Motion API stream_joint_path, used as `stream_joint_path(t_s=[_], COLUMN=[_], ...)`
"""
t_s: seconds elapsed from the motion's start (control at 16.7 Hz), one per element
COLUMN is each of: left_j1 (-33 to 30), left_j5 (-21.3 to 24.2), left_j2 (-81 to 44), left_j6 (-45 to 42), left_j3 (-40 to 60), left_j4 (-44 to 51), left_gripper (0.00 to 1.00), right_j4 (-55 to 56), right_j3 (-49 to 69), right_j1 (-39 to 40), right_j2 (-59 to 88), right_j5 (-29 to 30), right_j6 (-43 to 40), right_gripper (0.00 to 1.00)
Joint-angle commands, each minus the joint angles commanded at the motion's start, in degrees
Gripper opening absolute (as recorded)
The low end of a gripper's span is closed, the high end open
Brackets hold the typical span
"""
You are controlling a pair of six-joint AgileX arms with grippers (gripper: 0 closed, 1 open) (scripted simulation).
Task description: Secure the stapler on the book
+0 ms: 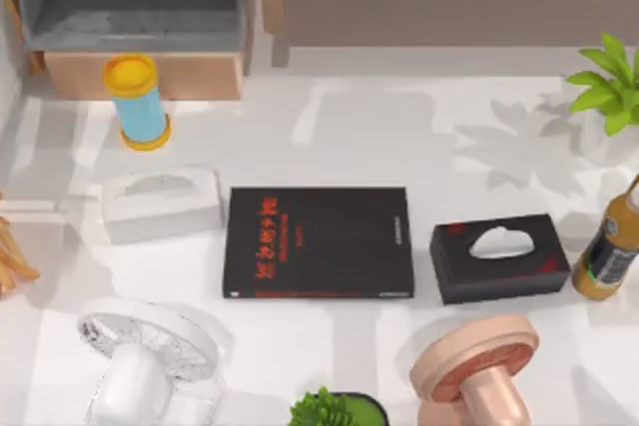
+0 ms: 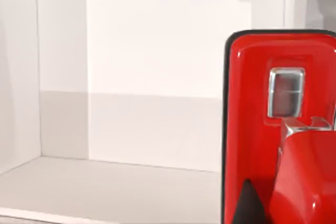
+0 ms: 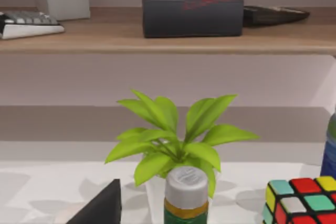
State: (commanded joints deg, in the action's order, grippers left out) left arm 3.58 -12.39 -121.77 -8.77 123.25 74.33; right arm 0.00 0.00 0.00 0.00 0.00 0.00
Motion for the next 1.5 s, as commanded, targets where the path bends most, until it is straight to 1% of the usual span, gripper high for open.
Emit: stream_joint_path(t_s=[0.24,0.6,0.72,0.84,1.02,1.38,1.5], left_j1=[-11.79,-31.65,-37.07,-41.03,-44.02,-43.83,-43.81], left_j5=[0.51,4.33,5.85,7.23,8.4,8.36,8.35], left_j2=[1.72,0.05,-0.47,-0.82,-0.95,-0.81,-1.28], left_j6=[11.6,32.54,39.32,44.06,47.21,47.1,47.05], left_j3=[-7.35,-16.92,-19.09,-20.6,-21.51,-21.55,-22.73], left_j4=[-1.08,-5.41,-7.39,-9.01,-10.18,-10.29,-11.92], left_gripper=[0.0,0.0,0.0,0.0,0.0,0.0,0.0], right_j4=[0.0,0.0,0.0,0.0,0.0,0.0,0.0], right_j3=[0.0,0.0,0.0,0.0,0.0,0.0,0.0], right_j1=[0.0,0.0,0.0,0.0,0.0,0.0,0.0], right_j2=[0.0,0.0,0.0,0.0,0.0,0.0,0.0], right_j5=[0.0,0.0,0.0,0.0,0.0,0.0,0.0], right_j6=[0.0,0.0,0.0,0.0,0.0,0.0,0.0], right_gripper=[1.0,1.0,1.0,1.0,1.0,1.0,1.0])
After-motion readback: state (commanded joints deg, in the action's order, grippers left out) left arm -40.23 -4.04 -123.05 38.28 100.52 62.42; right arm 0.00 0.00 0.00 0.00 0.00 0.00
